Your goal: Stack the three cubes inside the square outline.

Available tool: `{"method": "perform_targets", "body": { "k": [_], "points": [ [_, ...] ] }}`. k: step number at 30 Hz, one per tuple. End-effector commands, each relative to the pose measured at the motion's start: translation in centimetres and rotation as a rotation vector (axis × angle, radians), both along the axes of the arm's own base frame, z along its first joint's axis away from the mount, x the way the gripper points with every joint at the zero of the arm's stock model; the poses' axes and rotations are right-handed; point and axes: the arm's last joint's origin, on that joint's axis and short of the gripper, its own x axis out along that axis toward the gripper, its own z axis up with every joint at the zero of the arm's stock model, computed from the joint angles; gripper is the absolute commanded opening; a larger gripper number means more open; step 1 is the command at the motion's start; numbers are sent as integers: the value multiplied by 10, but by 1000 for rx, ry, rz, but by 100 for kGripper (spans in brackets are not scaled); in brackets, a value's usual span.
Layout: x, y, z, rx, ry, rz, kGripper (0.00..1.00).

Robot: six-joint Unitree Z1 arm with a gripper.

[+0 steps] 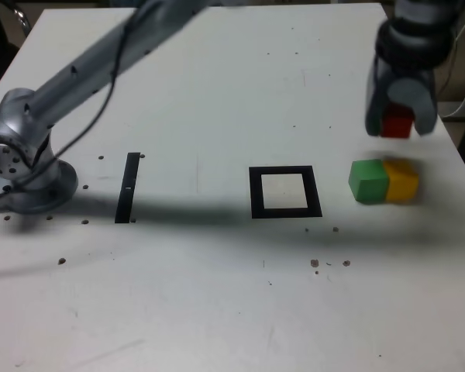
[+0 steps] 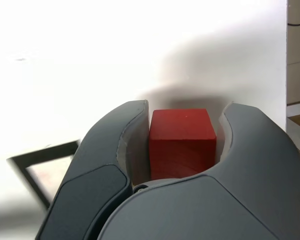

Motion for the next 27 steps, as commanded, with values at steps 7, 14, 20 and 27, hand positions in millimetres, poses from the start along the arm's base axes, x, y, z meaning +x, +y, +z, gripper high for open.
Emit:
{"method": "perform_targets", "body": {
  "k": [7,14,20,27],
  "points": [
    [-53,-12,44,-29,42,9,30],
    [-101,-28,44,-41,137,57,30],
    [-126,-31,19,-46,174,104,30],
    [-142,-31,-3,-65,163,137,30]
  ]
}}
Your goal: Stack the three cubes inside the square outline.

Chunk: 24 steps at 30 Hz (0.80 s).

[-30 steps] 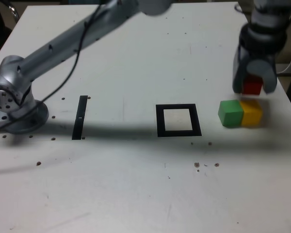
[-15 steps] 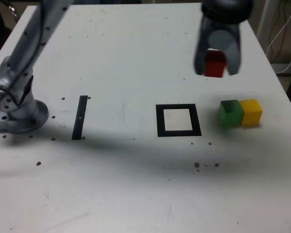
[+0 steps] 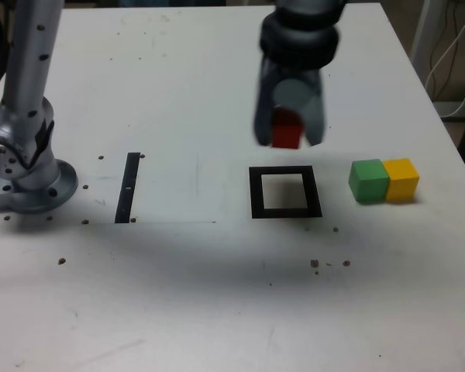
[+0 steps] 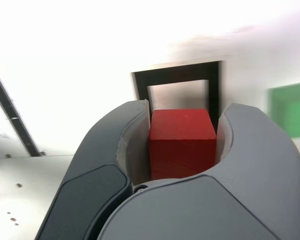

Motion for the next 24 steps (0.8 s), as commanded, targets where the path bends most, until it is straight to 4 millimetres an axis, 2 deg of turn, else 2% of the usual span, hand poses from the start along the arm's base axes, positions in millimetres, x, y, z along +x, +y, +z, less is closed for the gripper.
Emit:
{"method": "perform_targets", "body": {
  "k": [1,10,24],
  "points": [
    [-5,-1,-9,-10,17,6,30],
    [-9,-3,-36,-51,11,36,30],
    [1,-5,-55,-46,-13,83,30]
  ]
}}
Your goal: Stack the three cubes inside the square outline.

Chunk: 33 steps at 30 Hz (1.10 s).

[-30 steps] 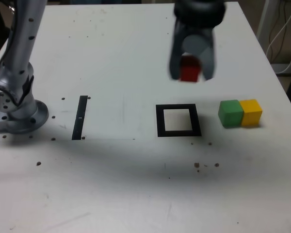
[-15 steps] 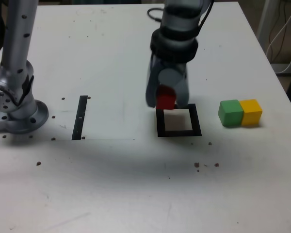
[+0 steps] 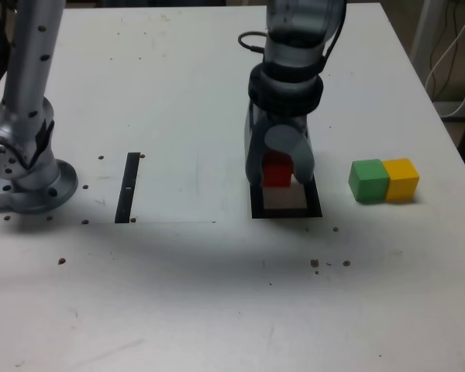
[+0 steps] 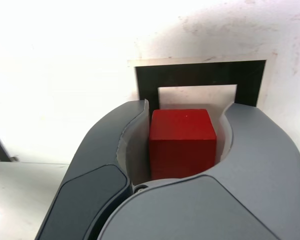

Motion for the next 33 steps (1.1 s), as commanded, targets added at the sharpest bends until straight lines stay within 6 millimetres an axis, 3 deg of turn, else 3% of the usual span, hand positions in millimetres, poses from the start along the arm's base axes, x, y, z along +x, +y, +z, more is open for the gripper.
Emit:
{"method": "perform_targets", "body": {
  "k": [1,13,18,22,29,33],
  "points": [
    [3,-1,-5,-1,-2,8,30],
    [15,-2,-15,0,-16,17,30],
    [16,-2,-19,-2,-9,17,35],
    [17,-2,-21,-7,-1,18,49],
    [16,-2,-14,-1,-12,17,89],
    [15,-1,-8,13,-14,15,98]
  ]
}}
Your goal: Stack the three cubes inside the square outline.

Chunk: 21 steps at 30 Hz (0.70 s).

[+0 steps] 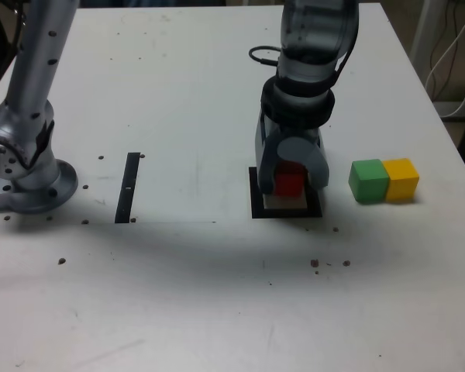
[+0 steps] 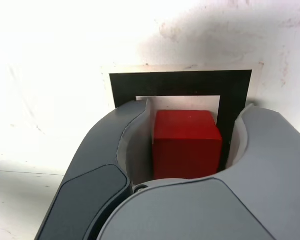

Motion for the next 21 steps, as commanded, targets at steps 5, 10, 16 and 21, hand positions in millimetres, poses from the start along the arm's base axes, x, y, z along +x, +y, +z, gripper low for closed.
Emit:
{"method": "perform_targets", "body": {
  "k": [5,10,16,21],
  "points": [
    [-2,0,12,9,-28,-2,99],
    [-6,0,19,11,-37,-3,99],
    [-5,2,39,41,-67,-75,99],
    [-4,4,65,74,-75,-167,99]
  ]
}}
